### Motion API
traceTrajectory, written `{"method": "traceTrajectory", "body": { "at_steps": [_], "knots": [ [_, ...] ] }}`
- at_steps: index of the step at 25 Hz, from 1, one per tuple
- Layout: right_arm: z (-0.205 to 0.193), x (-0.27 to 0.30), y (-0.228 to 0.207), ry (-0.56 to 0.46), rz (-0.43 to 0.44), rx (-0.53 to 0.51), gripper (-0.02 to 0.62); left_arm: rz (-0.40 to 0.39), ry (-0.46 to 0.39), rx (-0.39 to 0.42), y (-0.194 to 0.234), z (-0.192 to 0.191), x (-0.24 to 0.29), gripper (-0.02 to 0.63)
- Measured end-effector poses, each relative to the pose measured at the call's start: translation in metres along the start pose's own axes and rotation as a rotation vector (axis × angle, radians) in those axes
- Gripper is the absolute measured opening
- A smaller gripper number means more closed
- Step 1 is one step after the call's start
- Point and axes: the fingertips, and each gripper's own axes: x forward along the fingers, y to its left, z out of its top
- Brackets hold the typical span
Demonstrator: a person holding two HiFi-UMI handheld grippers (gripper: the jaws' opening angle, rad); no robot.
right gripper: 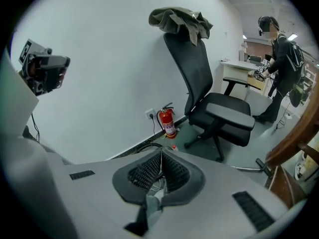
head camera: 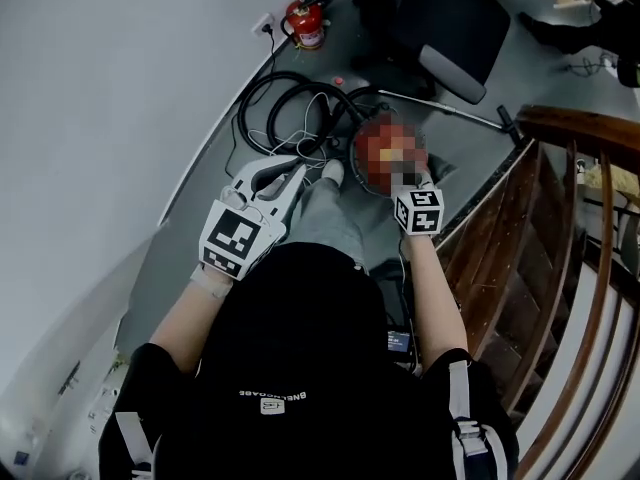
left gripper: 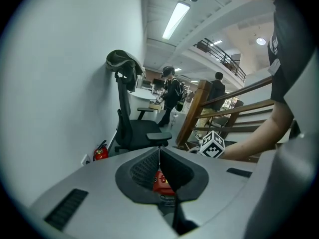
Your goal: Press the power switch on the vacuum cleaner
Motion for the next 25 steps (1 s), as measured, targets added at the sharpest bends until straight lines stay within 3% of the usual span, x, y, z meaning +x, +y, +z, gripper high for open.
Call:
{"method": "traceTrajectory", "body": {
  "at_steps": [25],
  "knots": [
    [-0.122, 0.168, -0.101, 0.283, -0.055, -0.007, 0.028, 0.02, 0.179, -0.064, 0.02, -0.085, 0.084, 0.016]
  ]
}}
